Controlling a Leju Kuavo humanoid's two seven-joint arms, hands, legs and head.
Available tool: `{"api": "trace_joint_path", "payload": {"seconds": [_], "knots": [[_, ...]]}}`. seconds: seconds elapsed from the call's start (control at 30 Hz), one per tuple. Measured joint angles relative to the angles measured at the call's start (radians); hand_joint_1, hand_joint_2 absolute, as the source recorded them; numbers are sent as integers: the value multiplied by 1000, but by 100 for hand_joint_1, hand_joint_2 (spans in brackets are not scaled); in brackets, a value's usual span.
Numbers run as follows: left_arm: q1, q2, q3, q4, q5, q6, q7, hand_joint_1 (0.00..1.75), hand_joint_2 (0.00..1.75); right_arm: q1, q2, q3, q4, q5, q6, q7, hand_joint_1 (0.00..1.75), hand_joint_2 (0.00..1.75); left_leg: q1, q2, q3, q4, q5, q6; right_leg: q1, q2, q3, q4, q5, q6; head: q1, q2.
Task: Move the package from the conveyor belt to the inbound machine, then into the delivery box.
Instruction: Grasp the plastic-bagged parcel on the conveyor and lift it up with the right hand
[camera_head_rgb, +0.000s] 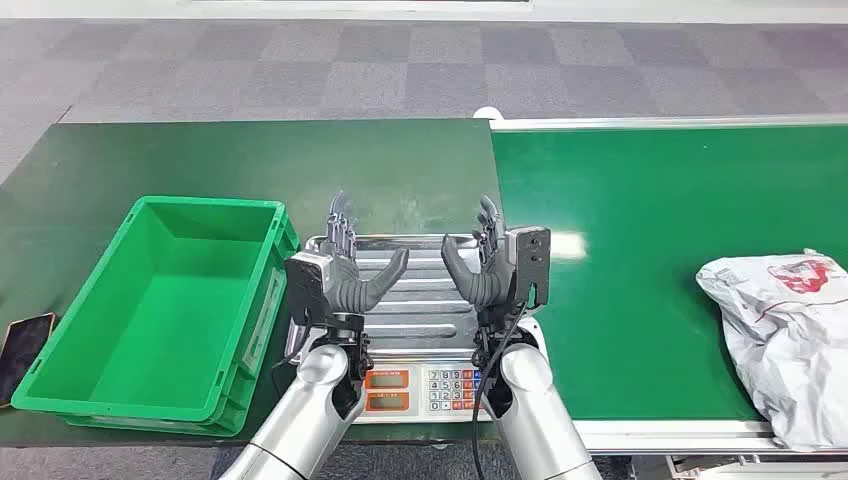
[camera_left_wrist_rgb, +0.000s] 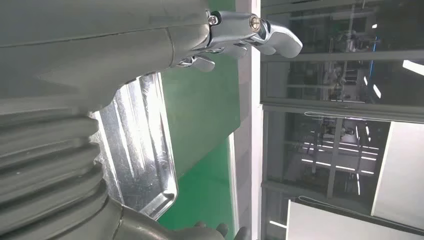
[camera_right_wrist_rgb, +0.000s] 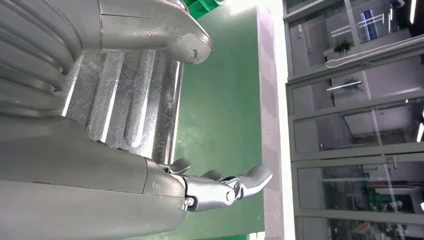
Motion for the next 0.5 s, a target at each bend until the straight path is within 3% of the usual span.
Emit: {"api": "trace_joint_path", "payload": {"seconds": [0.5], "knots": [[0,0,0,-1,-14,9,8,0,175,0,3,0,1,8,-2,9,0,175,0,0,0,0,0,0,0,0,0,0,0,0,0,0]]}}
